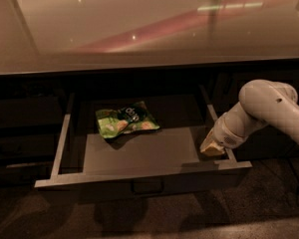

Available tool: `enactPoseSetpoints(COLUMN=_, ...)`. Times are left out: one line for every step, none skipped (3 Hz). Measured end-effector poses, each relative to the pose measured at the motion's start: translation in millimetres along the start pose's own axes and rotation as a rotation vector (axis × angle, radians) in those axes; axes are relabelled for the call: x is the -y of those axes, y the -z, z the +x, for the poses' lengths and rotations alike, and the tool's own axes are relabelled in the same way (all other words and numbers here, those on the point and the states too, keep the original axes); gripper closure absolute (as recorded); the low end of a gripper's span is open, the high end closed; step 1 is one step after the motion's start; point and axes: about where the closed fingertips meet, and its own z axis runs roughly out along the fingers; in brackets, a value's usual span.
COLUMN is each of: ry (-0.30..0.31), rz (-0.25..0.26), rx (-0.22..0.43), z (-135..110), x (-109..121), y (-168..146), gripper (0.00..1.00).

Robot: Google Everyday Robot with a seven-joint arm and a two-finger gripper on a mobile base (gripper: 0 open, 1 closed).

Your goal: Open top drawer

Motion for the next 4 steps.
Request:
enactPoseSetpoints(ry=0.000, rz=0.000, rx=-0.001, z=0.1, x=-0.1, y=-0.1, gripper=1.00)
enactPoseSetpoints(ry=0.008, rz=-0.007, rx=-0.045, z=3.9, x=-6.0, y=-8.8, gripper=0.81)
enactPoseSetpoints(ry=0.023, rz=-0.015, rx=-0.079, z=9.4, x=-16.6, y=-15.9, gripper=0.57)
enactPoseSetpoints(ry=0.031, rz=0.020, rx=-0.113, z=23.3, x=-29.7, y=-14.9, gripper=0.34)
